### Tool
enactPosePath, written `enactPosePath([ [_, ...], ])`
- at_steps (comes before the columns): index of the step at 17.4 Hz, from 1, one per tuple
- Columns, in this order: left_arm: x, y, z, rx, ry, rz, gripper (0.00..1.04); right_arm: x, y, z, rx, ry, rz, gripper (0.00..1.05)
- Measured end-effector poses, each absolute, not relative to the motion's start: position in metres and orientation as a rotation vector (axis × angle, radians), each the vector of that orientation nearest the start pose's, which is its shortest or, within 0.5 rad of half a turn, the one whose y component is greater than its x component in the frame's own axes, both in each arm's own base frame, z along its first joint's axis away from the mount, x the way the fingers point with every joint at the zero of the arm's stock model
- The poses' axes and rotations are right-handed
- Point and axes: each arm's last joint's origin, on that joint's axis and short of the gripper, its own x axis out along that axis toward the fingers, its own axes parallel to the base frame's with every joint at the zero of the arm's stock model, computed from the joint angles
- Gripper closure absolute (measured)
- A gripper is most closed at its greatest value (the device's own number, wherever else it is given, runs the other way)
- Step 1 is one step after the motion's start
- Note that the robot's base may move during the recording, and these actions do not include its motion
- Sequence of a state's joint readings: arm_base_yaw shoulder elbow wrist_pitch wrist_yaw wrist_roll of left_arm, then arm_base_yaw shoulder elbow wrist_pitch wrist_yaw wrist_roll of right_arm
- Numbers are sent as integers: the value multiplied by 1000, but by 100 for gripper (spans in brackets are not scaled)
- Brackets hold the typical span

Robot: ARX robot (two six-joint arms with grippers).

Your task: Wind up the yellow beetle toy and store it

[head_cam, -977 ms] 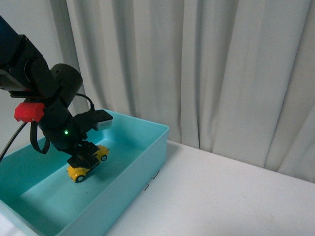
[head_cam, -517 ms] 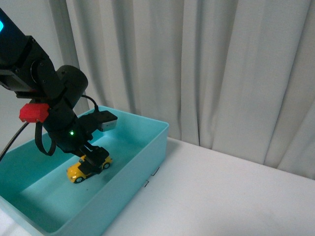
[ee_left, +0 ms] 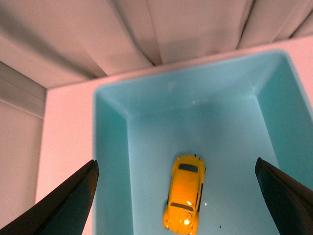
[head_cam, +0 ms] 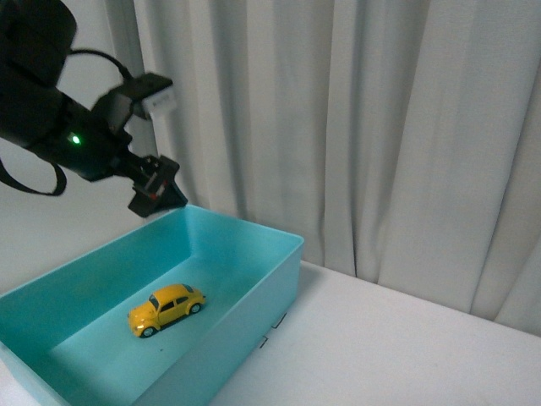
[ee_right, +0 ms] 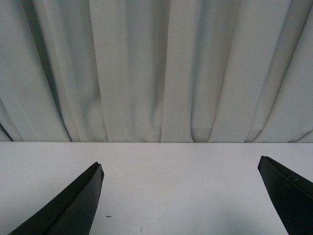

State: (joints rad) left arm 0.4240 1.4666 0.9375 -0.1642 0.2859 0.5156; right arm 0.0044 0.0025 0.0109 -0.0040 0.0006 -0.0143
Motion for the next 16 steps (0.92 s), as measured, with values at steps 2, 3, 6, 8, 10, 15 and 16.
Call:
enactPosePath([
  [2,258,99,247,207,206,9,26,97,0,167,-15,-5,3,7],
  [3,238,77,238,134,82,-8,38,97,0,167,-15,-4,4,7],
  [6,205,46,212,28,9,-4,75,97,0,167,-15,-4,4,7],
  [8,189,34,201,13,10,1,98,97,0,167,-14,-4,4,7],
  [10,176,24,194,4,9,-7,103,97,0,167,-14,-5,4,7],
  [15,151,11,181,5,9,-4,103,97,0,167,-14,-4,4,7],
  [16,147,4,179,4,10,10,103,97,0,167,-14,-4,4,7],
])
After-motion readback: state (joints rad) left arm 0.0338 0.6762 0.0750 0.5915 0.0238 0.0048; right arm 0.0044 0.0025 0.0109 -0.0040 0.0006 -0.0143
